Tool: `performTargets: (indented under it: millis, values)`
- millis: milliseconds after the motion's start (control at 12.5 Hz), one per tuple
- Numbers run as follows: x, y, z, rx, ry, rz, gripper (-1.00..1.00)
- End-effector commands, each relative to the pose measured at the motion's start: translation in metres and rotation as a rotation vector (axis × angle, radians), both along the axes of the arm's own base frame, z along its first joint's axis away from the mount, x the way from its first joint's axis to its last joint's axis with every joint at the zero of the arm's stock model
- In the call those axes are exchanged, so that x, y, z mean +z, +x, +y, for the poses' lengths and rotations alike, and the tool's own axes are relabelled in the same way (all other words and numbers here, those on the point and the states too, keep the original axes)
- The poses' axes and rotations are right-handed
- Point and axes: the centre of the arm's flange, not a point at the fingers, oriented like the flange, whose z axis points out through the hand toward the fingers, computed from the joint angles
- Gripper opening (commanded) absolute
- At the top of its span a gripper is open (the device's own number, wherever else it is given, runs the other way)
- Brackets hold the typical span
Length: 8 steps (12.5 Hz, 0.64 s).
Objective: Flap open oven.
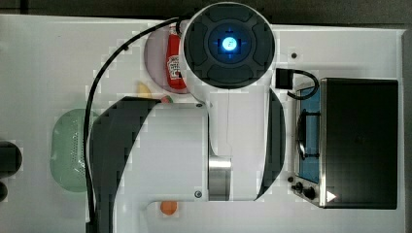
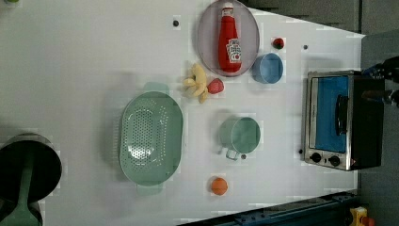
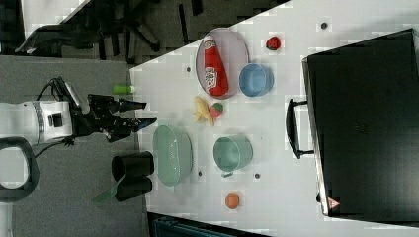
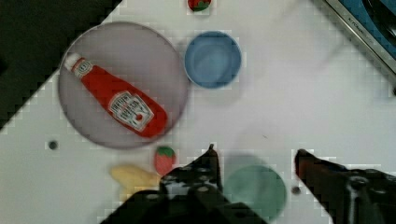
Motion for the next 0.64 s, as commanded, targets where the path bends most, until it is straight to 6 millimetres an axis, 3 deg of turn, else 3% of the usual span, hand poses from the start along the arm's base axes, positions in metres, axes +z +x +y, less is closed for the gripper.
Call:
performTargets:
  millis: [80, 240, 560, 640]
  values:
    - [0.0561, -0.1064, -0.0389, -0.102, 0.037, 0.014, 0.59]
    - [0.0561, -0.1064, -0.0388, -0.102, 0.037, 0.014, 0.99]
    - [0.0562, -0.1064, -0.0387, -0.102, 0.037, 0.014, 1.00]
    - [0.0562, -0.1064, -0.0387, -0.102, 0.037, 0.014, 0.90]
